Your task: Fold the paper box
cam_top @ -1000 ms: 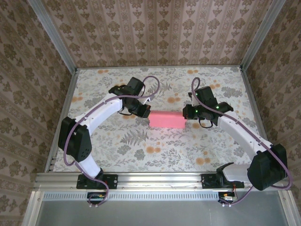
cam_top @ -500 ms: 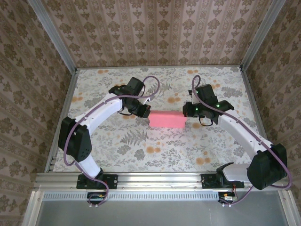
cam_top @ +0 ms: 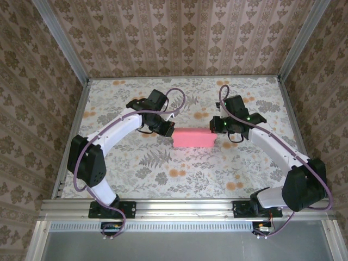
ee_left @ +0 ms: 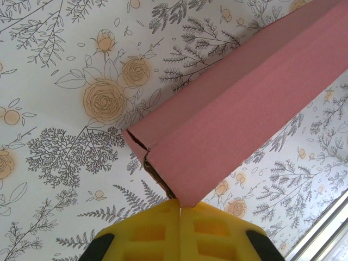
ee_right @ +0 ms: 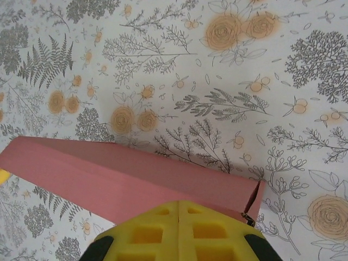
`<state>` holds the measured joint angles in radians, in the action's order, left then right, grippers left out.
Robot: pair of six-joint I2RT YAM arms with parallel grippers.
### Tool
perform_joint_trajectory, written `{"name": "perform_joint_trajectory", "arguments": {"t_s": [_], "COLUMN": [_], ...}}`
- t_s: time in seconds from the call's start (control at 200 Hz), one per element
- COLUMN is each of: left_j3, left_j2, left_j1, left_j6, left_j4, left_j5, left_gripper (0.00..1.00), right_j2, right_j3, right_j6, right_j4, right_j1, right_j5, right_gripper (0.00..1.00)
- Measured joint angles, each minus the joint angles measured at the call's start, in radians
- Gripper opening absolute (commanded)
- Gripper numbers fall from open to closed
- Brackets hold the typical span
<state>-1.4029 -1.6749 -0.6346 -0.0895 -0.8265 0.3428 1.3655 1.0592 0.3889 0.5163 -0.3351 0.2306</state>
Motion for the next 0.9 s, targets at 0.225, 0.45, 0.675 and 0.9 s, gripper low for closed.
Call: {"name": "perform_joint_trajectory", "arguments": {"t_s": [0.225,0.45,0.675,0.9], "left_j3": [0.0,0.0,0.019,0.093], "left_j2": [0.0,0.002,0.087,0.171], "left_j1": [0.0,0.0,0.041,0.085], "left_j6": [-0.001,-0.024,-0.031,-0.068], "left_j4": [0.0,-0.008,-0.002,0.146], "left_j5": [0.0,0.027,0.176,0.328], "left_gripper": [0.07,0.24,0.33,0.35], "right_j2": [-0.005,-0.035,-0.074,-0.086], "right_j3": [-0.033,-0.085,-0.135,-0.18], "right_j6": [0.0,0.009,0.017,0.03], "right_j4": [-0.024,-0.072,-0.112,-0.174], "right_j1": [0.0,0.0,0.0,0.0], "right_j5": [0.01,0.013,0.014,0.038], "right_gripper": [0.06,0.06,0.06,0.06]}}
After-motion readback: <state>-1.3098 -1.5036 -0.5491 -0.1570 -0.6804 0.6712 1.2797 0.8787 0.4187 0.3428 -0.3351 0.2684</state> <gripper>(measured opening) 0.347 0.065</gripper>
